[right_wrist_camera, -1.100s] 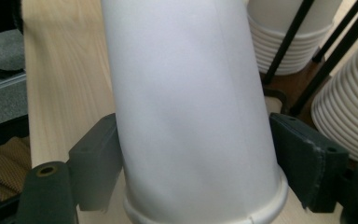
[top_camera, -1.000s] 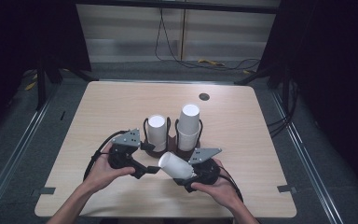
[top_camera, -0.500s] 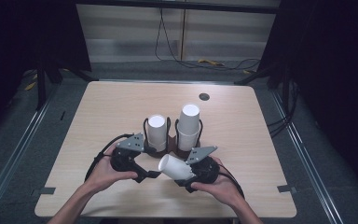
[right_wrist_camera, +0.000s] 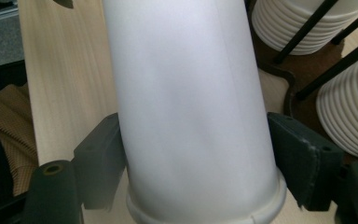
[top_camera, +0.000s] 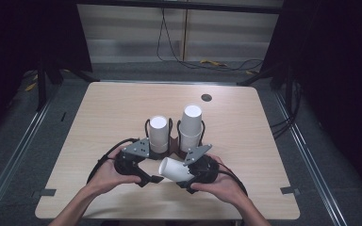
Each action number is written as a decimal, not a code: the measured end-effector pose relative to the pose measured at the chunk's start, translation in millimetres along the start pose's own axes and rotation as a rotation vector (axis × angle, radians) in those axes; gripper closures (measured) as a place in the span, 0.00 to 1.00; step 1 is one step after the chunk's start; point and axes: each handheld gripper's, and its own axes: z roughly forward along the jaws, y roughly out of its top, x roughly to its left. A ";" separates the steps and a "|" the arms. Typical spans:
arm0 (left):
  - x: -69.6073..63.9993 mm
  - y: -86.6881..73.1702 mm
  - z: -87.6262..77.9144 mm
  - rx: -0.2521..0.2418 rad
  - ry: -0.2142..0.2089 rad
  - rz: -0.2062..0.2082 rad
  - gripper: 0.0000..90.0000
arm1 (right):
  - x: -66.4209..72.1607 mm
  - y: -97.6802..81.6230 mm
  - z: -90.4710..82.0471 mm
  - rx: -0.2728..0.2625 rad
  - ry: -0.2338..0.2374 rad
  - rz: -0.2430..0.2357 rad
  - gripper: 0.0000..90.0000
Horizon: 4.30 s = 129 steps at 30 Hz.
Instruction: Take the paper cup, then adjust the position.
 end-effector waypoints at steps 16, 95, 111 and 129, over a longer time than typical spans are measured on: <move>-1.0 -0.2 9.0 0.078 -0.014 0.009 0.21 | 4.8 13.0 3.1 0.103 -0.005 -0.058 0.28; 2.2 -5.2 14.3 0.088 -0.099 0.019 0.38 | 3.2 -5.2 7.4 -0.035 0.049 0.031 0.16; 4.7 -9.2 4.8 -0.018 -0.054 -0.006 0.38 | 2.1 -23.3 -1.2 -0.127 0.030 0.090 0.16; 6.1 -17.2 3.8 -0.131 -0.025 -0.033 0.38 | -2.4 -31.7 -13.0 -0.239 0.011 0.123 0.16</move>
